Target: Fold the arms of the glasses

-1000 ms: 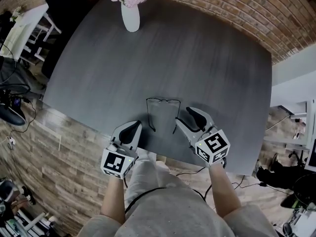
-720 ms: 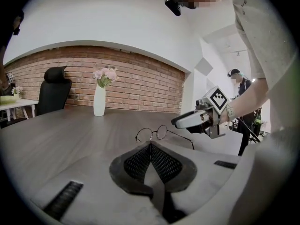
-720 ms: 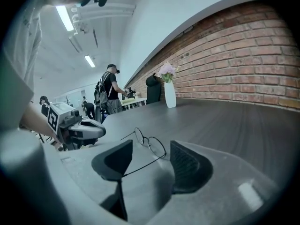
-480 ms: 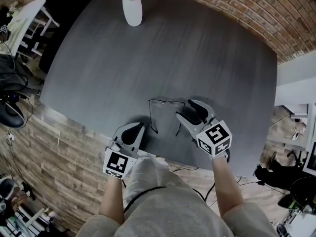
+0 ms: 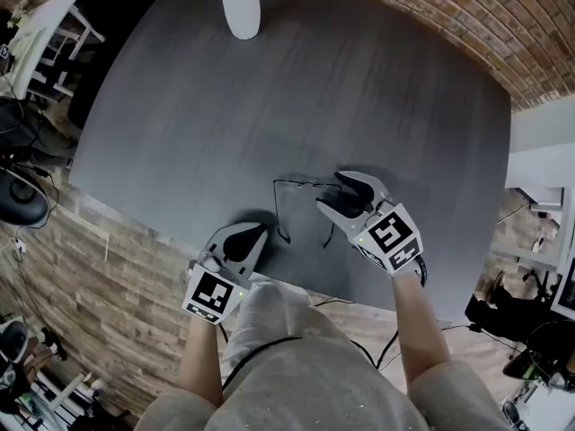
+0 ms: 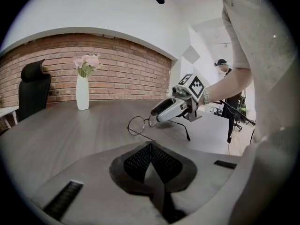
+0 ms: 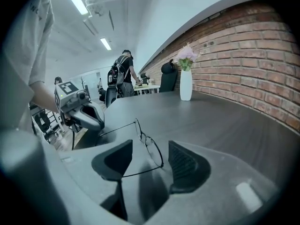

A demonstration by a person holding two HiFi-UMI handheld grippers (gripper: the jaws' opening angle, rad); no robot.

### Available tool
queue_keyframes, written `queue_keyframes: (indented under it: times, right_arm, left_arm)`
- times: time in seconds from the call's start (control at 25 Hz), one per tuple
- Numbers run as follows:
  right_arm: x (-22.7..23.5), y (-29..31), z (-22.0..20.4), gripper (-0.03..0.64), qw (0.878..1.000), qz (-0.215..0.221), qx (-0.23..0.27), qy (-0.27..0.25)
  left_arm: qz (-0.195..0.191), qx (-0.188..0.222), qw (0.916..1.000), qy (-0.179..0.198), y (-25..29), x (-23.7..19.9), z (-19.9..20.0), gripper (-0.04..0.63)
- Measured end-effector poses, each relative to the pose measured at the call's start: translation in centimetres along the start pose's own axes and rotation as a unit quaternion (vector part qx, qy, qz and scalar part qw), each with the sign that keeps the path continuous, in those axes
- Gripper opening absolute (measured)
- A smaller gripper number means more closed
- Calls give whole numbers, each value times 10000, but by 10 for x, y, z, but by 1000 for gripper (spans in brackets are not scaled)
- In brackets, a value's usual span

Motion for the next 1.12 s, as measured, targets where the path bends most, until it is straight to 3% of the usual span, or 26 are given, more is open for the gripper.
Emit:
queue_keyframes:
  times: [0.24,0.4,0.72,1.12]
  right_arm:
    - [-1,4,-2,222,9998,48,-29,-181]
    - [-3,7,-1,197,9995,112,-80,-293]
    - [-1,8,1,105,9991,128,-73,-403]
    - [1,9,1,70,9988,165,-66,-454]
  left_arm:
    - [-356,-280,9989,128,9,5,1,-2]
    - [-373,-446,9982,163,11,3,-3,-2]
    - [-443,-422,9981,2,17,-2,3,-2]
    - [-571,-371,9977,-9,34,-2,11,-2]
Point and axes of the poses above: the fingertips, and each gripper's own axes: y forward along the fingers, x to its right, z out of its top, the point moved 2 cm from there along -y, backward along the fingers, and after that the axes turned 13 degrees about -z, right-handed, at the moved point
